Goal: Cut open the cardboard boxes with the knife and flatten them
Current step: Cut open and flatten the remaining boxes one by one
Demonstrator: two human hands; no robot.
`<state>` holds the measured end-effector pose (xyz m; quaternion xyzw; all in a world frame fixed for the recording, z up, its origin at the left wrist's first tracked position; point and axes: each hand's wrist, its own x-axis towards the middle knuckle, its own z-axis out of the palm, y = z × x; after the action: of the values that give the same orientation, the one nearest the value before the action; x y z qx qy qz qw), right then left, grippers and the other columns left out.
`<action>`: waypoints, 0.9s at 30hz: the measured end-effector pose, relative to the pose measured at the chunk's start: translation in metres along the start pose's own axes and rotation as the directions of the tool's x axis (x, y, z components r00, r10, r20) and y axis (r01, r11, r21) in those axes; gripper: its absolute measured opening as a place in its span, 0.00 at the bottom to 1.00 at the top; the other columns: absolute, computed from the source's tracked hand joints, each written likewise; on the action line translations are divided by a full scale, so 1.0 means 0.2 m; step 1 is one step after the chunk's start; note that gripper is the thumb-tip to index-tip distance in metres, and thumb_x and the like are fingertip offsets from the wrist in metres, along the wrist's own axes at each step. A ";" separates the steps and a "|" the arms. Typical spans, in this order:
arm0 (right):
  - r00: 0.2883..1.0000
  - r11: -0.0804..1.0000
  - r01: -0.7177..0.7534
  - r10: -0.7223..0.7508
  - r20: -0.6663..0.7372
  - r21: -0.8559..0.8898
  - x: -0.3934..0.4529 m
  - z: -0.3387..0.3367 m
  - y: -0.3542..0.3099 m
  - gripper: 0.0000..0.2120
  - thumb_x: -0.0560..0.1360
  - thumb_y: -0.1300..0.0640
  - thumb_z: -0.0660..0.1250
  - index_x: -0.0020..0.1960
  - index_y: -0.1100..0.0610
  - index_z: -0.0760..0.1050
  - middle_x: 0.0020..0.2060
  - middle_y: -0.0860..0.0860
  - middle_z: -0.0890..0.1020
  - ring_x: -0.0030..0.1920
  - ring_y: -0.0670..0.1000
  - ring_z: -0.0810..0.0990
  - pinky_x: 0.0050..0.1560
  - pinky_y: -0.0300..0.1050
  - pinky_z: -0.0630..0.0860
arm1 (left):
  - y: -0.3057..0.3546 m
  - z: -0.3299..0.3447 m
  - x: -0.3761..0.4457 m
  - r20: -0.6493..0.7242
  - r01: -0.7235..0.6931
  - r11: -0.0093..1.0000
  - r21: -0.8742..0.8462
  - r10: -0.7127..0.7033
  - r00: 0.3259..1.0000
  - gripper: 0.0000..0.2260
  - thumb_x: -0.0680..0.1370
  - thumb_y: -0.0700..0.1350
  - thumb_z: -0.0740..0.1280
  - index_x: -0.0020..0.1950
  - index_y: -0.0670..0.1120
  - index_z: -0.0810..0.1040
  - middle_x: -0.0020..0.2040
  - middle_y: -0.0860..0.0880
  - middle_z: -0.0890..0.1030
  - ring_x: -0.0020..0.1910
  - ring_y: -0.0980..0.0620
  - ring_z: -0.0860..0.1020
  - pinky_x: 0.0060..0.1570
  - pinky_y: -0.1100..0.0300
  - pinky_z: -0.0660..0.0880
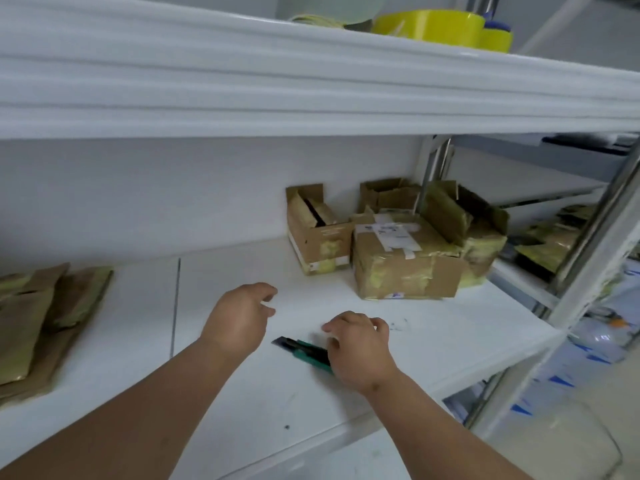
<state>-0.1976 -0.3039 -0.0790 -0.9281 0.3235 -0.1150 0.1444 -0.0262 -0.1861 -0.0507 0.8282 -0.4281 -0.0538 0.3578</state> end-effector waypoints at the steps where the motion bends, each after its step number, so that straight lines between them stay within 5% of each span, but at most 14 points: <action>1: 1.000 1.000 -0.008 0.008 -0.006 0.005 0.00 -0.02 0.05 0.19 0.79 0.57 0.58 0.67 0.46 0.75 0.67 0.42 0.73 0.70 0.45 0.66 0.72 0.50 0.50 | 0.04 0.03 0.02 0.010 0.001 1.000 0.009 -0.001 1.000 0.16 0.79 0.33 0.63 0.64 0.45 0.79 0.59 0.48 0.80 0.53 0.53 0.81 0.55 0.59 0.76; 7: 0.997 0.997 -0.035 0.039 -0.060 0.063 0.07 -0.08 0.18 0.19 0.80 0.57 0.59 0.68 0.46 0.74 0.67 0.43 0.73 0.70 0.46 0.67 0.71 0.48 0.51 | 0.16 0.14 0.17 0.050 0.002 1.000 -0.007 -0.001 0.999 0.12 0.78 0.36 0.63 0.59 0.43 0.80 0.46 0.49 0.82 0.46 0.52 0.81 0.47 0.63 0.75; 12: 0.996 0.999 -0.004 0.008 -0.091 0.047 0.21 -0.14 0.17 0.20 0.80 0.57 0.59 0.70 0.47 0.73 0.68 0.44 0.73 0.70 0.48 0.68 0.66 0.48 0.54 | 0.17 0.11 0.33 0.071 0.077 0.997 0.009 -0.077 0.994 0.04 0.79 0.42 0.66 0.53 0.47 0.78 0.44 0.50 0.83 0.38 0.55 0.84 0.45 0.54 0.81; 16: 0.988 1.000 0.010 -0.009 -0.152 0.010 0.38 -0.18 0.11 0.21 0.78 0.57 0.59 0.70 0.48 0.72 0.70 0.47 0.71 0.69 0.50 0.68 0.63 0.49 0.58 | 0.10 0.05 0.42 -0.021 0.130 0.988 -0.079 -0.132 0.991 0.10 0.79 0.38 0.64 0.58 0.48 0.79 0.49 0.51 0.82 0.41 0.58 0.82 0.41 0.62 0.78; 20: 0.982 0.999 0.046 -0.043 -0.183 0.015 0.51 -0.19 0.03 0.26 0.77 0.57 0.62 0.74 0.49 0.66 0.77 0.48 0.60 0.72 0.54 0.66 0.67 0.52 0.63 | 0.05 0.01 0.45 -0.033 0.136 0.987 -0.085 -0.139 0.990 0.25 0.78 0.30 0.59 0.70 0.52 0.73 0.63 0.55 0.76 0.57 0.59 0.77 0.40 0.75 0.69; 24: 0.996 0.997 0.076 -0.077 -0.055 -0.023 0.66 -0.23 0.00 0.32 0.78 0.58 0.61 0.79 0.47 0.54 0.80 0.46 0.44 0.73 0.60 0.63 0.70 0.57 0.64 | 0.04 -0.02 0.49 -0.122 0.156 0.986 -0.062 -0.162 0.979 0.16 0.79 0.35 0.63 0.62 0.50 0.78 0.50 0.58 0.80 0.42 0.69 0.76 0.30 0.75 0.69; 27: 0.991 0.990 0.125 -0.122 0.047 -0.067 0.75 -0.26 0.01 0.35 0.78 0.60 0.59 0.80 0.48 0.48 0.80 0.43 0.40 0.76 0.62 0.58 0.72 0.59 0.61 | 0.04 -0.02 0.49 -0.159 0.198 0.979 -0.051 -0.204 0.966 0.09 0.79 0.39 0.65 0.55 0.50 0.79 0.43 0.58 0.81 0.43 0.65 0.79 0.39 0.66 0.77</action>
<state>-0.0991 -0.4106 -0.0121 -0.9531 0.2660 -0.0926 0.1111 0.0321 -0.2601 -0.0210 0.8626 -0.3102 -0.0291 0.3987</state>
